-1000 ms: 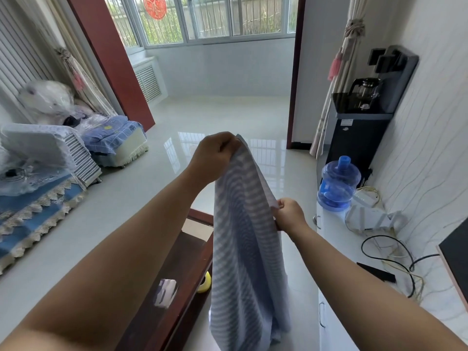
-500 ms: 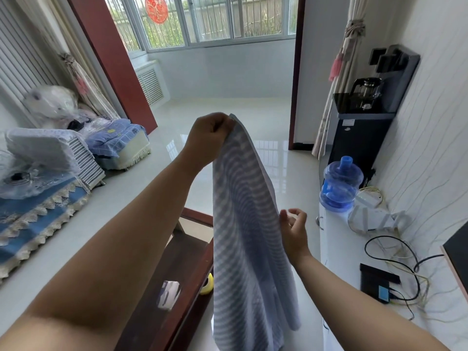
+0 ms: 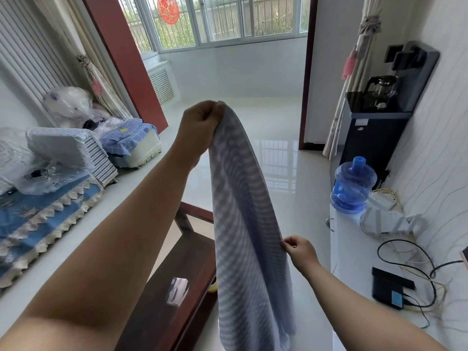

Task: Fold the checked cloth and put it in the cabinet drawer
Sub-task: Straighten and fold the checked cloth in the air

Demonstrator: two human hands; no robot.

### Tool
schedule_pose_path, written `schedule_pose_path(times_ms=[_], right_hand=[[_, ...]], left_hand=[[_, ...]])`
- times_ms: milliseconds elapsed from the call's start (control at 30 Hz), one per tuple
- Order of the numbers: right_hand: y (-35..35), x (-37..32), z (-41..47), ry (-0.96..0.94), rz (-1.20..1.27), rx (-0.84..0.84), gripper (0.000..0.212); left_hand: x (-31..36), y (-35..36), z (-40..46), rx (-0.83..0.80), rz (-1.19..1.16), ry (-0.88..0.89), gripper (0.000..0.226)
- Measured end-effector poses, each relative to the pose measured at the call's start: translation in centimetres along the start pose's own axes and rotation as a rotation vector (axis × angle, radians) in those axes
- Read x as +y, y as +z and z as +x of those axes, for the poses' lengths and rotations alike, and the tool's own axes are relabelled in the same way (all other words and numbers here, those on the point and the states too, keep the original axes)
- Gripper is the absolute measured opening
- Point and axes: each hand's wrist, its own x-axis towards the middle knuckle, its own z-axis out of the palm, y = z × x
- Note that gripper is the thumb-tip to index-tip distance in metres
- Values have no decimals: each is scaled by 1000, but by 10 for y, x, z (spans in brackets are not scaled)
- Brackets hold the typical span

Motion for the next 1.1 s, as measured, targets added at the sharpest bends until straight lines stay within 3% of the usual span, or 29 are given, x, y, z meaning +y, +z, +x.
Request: schedule_pose_path(times_ms=[233, 400, 533, 633, 700, 933, 1100], right_hand=[[8, -7, 2, -20, -3, 106, 15], [-44, -44, 26, -38, -185, 303, 11], [-87, -102, 42, -314, -464, 428, 18], [-100, -140, 42, -510, -433, 569, 25], [-106, -150, 46, -526, -481, 541, 26], [-131, -137, 48, -304, -747, 395, 23], [-154, -140, 48, -306, -697, 547, 20]], left_hand=[[-5, -20, 1, 55, 15, 37, 27], [-61, -65, -8, 337, 201, -91, 17], [-122, -103, -37, 622, 232, -286, 24], [-124, -112, -41, 755, 228, -278, 26], [-114, -112, -39, 799, 273, -205, 27], [-94, -94, -36, 619, 363, -28, 26], [-103, -100, -25, 281, 221, -200, 21]])
